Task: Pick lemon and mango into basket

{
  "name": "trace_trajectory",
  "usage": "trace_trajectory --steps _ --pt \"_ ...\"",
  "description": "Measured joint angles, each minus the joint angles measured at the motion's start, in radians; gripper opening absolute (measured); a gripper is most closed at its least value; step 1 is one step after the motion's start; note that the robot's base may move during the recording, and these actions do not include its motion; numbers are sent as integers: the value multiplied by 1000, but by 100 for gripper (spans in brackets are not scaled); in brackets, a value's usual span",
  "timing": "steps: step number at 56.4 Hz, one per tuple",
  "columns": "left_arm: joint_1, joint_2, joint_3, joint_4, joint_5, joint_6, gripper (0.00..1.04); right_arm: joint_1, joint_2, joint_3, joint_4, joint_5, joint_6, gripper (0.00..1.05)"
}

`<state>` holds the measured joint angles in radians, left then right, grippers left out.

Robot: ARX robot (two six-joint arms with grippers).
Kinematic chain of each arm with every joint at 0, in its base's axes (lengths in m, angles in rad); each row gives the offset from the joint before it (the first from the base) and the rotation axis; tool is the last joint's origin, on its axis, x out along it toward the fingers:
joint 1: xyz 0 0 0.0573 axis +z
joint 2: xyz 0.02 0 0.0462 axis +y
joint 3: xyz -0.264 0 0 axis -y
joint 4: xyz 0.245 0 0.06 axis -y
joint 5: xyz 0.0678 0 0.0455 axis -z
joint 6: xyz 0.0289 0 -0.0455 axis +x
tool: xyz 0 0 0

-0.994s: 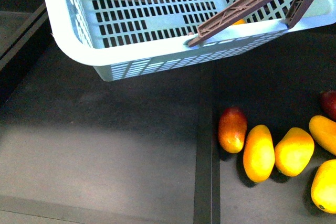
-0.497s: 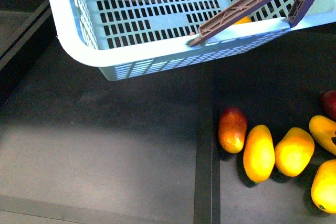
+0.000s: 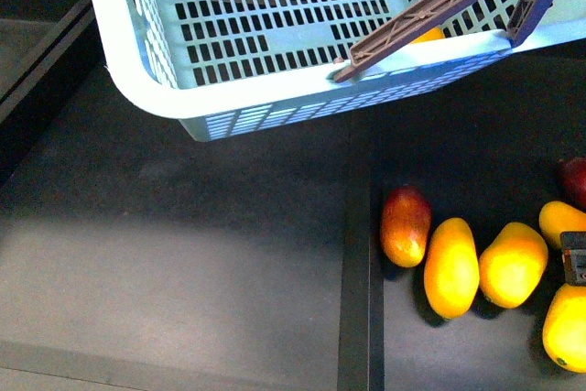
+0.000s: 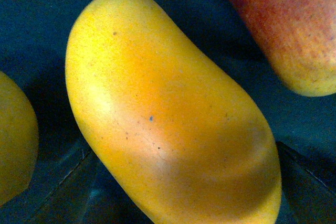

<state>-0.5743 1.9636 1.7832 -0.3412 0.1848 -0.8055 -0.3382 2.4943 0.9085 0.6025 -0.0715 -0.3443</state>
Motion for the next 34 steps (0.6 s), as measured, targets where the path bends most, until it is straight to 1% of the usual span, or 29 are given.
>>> trace_trajectory --steps 2,5,6,9,13,20,27,34 --pt "0 0 0 0 0 0 6 -3 8 1 5 0 12 96" --pt "0 0 0 0 -1 0 6 -5 16 2 13 -1 23 92" --pt "0 0 0 0 -1 0 6 -7 19 3 16 -2 30 88" --pt "0 0 0 0 0 0 6 -10 24 4 21 -3 39 83" --pt "0 0 0 0 0 0 6 -16 31 7 30 -3 53 73" --pt "0 0 0 0 0 0 6 -24 35 10 45 -4 70 60" --pt "0 0 0 0 0 0 6 -28 35 12 45 -10 83 54" --pt "0 0 0 0 2 0 6 -29 32 10 45 -18 93 52"
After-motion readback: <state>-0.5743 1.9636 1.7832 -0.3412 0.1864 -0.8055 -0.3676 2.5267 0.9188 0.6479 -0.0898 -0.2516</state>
